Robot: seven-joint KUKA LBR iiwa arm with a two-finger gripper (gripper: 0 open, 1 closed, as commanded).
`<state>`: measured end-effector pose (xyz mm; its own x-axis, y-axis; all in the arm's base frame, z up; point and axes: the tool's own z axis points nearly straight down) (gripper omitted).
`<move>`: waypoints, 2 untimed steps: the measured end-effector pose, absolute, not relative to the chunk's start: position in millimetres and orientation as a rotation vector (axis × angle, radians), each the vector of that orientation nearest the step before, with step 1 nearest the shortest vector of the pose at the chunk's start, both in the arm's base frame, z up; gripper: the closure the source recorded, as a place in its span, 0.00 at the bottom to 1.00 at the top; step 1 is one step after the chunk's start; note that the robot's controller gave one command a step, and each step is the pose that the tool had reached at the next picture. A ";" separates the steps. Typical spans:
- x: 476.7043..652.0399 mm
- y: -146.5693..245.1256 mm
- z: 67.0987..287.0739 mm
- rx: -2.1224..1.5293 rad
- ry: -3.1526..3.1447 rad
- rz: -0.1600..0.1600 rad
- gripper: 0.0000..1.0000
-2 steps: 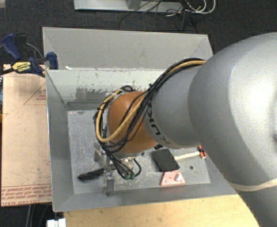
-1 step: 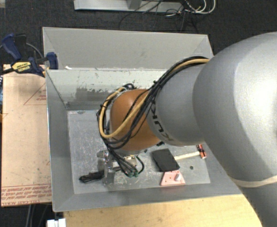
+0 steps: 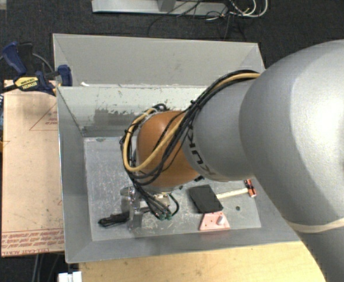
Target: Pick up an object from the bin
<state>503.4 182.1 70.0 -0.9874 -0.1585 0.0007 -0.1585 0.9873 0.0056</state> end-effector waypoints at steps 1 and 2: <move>501.1 181.3 80.6 0.249 -3.123 -0.005 1.00; 502.0 181.6 102.7 0.249 -3.126 -0.006 1.00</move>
Offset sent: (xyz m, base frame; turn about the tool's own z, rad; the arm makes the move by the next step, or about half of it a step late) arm 0.0001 0.0001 0.0134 0.0000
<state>502.0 181.6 102.7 -0.9874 -0.1584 0.0050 -0.1583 0.9874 0.0045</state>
